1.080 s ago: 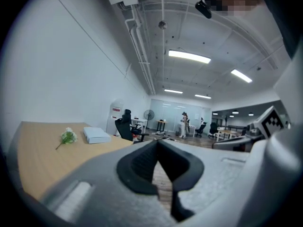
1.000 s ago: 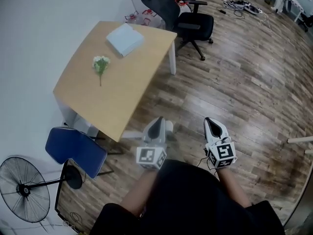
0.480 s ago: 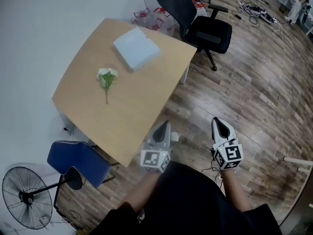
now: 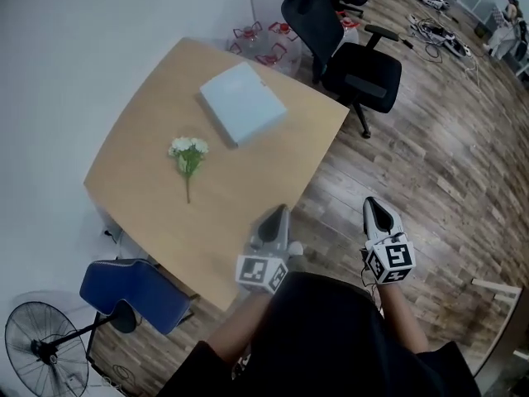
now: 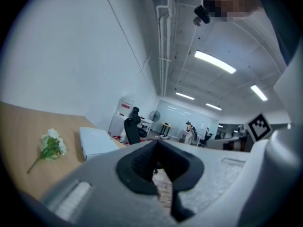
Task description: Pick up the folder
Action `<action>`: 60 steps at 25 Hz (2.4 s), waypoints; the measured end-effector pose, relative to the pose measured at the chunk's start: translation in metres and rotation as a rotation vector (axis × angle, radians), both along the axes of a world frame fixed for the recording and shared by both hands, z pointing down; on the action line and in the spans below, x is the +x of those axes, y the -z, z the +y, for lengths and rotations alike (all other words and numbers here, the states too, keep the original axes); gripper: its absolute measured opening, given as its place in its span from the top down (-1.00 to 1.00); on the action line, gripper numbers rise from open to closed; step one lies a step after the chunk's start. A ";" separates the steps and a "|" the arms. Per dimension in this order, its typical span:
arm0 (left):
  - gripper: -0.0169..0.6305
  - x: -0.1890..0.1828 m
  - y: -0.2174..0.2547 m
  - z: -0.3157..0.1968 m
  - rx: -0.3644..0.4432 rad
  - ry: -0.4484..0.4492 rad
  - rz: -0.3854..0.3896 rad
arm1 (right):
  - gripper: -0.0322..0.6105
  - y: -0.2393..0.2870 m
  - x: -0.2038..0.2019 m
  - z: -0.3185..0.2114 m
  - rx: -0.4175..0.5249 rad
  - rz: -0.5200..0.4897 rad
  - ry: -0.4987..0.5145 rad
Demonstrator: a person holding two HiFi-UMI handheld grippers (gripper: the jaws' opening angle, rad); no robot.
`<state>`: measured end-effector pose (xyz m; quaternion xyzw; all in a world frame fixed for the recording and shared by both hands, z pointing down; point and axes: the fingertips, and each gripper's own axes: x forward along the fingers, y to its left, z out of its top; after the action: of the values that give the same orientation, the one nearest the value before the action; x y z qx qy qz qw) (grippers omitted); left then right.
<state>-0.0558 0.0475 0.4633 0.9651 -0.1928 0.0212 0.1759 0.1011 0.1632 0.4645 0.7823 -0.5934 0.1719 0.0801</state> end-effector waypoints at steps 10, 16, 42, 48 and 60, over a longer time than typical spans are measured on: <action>0.94 -0.005 0.000 -0.053 -0.013 0.054 0.059 | 0.89 -0.001 0.002 -0.068 -0.012 0.008 0.083; 0.94 0.002 -0.015 -0.083 -0.052 0.091 0.050 | 0.89 -0.014 0.004 -0.133 0.001 -0.019 0.198; 0.94 0.091 -0.085 -0.318 -0.229 0.724 -0.148 | 0.89 -0.101 0.115 -0.441 -0.146 -0.266 0.849; 0.94 0.095 -0.111 -0.347 -0.260 0.813 -0.207 | 0.89 -0.126 0.141 -0.477 -0.205 -0.295 0.911; 0.94 0.074 -0.178 -0.402 -0.335 0.863 -0.294 | 0.69 -0.202 0.139 -0.522 -0.353 -0.320 0.890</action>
<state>0.0185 -0.3546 0.6417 0.7422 -0.5922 0.1133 0.2925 0.2404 -0.3592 0.6664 0.3918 -0.8361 0.3366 0.1849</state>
